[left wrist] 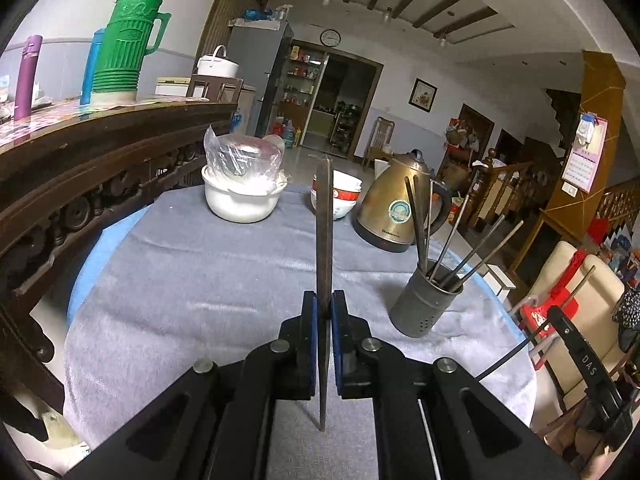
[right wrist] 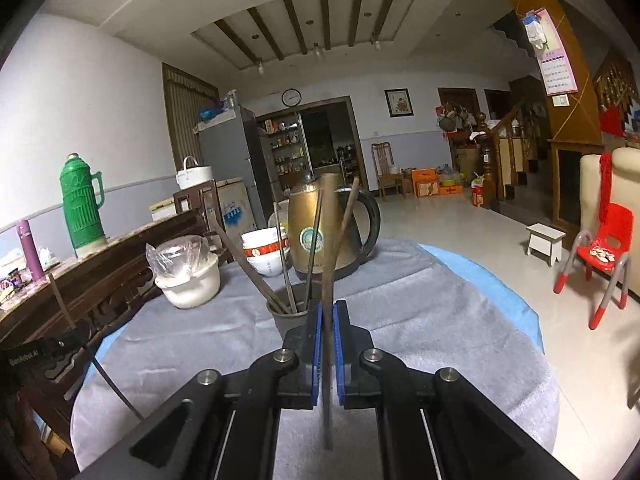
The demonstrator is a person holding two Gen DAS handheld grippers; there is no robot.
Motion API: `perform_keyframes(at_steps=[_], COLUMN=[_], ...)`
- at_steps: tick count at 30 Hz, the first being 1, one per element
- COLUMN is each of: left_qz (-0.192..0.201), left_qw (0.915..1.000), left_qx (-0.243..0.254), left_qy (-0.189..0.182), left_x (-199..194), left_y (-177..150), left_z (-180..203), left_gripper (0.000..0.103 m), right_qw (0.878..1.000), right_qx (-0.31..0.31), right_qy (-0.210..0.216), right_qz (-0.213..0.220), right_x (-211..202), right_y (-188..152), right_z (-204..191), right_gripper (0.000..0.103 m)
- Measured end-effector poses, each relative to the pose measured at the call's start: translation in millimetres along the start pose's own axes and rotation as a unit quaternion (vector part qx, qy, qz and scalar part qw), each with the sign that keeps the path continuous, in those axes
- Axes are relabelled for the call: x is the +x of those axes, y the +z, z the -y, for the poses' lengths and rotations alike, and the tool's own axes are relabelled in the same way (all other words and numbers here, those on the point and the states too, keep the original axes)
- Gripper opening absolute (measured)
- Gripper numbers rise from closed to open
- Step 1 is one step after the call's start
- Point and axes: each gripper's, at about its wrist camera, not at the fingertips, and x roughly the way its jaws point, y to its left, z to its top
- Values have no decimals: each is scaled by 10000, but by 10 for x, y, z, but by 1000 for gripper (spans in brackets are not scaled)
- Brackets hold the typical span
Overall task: Organize utensils
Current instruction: 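Lift both held chopsticks and carry them over the grey cup, then lower both chopsticks into the grey cup and open both tools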
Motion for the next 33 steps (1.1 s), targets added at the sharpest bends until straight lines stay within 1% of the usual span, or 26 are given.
perform_keyframes(at_steps=[4,7,9,15,22,33], left_qz=[78,155,253,345,401,349], left_qw=[10000,9997,9993,9980,9968,9962], left_qx=[-55,-191,-290,-520,-686,-769], left_qy=[8,-20,-9,-19,-127,-232], left_x=[-40,-93,-147,-208,-243,-196], left_y=[70,127,176,291,324,360], left_z=[12,-22,-70,-182,-245,-259], left_gripper=[7,7,7,7,7,7], right_qw=[9998,9995,9993,9980,9970,9968], right_qx=[66,69,66,-37,-146,-134], right_qy=[158,290,371,628,753,776], right_qz=[48,44,32,9,-73,-141], right_x=[-2,-3,2,31,104,152], right_y=[71,124,161,220,257,270], right_z=[-8,-51,-102,-307,-448,-444], right_gripper=[6,6,6,6,6,6])
